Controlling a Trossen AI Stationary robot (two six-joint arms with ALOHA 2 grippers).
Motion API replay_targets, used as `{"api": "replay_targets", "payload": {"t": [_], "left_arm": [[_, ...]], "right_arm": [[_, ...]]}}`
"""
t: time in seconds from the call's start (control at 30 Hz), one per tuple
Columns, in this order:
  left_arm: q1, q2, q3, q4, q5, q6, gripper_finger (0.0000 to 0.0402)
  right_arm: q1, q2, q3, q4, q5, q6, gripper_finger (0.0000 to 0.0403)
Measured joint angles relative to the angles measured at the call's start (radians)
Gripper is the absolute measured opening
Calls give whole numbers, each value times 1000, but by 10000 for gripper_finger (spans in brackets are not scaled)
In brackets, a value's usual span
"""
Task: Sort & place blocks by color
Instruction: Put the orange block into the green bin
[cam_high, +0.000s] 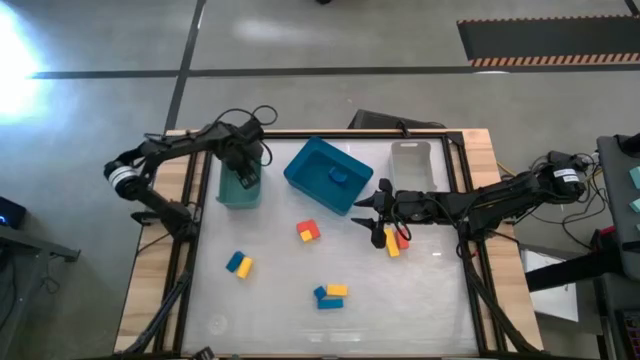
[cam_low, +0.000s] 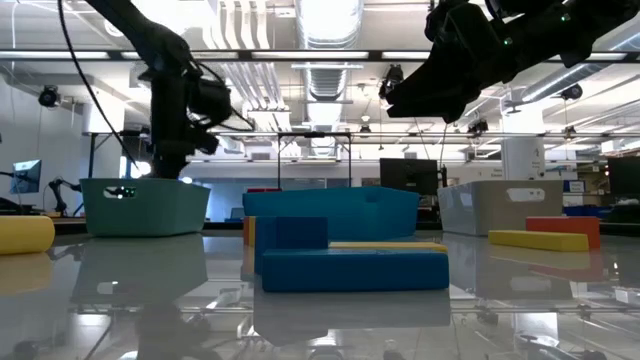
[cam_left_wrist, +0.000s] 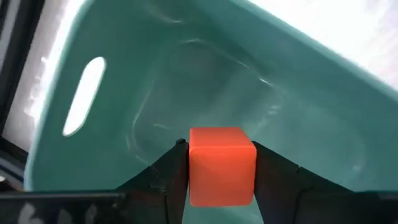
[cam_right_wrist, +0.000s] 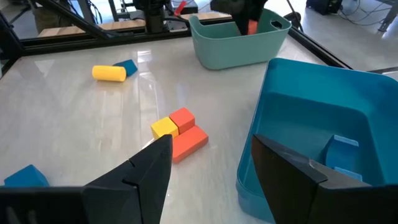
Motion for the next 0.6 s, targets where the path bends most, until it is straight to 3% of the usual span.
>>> {"api": "replay_targets", "payload": {"t": [0.2, 0.6], "left_arm": [[2, 53, -9, 10, -65, 5, 132], [8, 47, -28, 75, -87, 7, 132]], "right_arm": [[0, 0, 0, 0, 0, 0, 210], [0, 0, 0, 0, 0, 0, 210]]}}
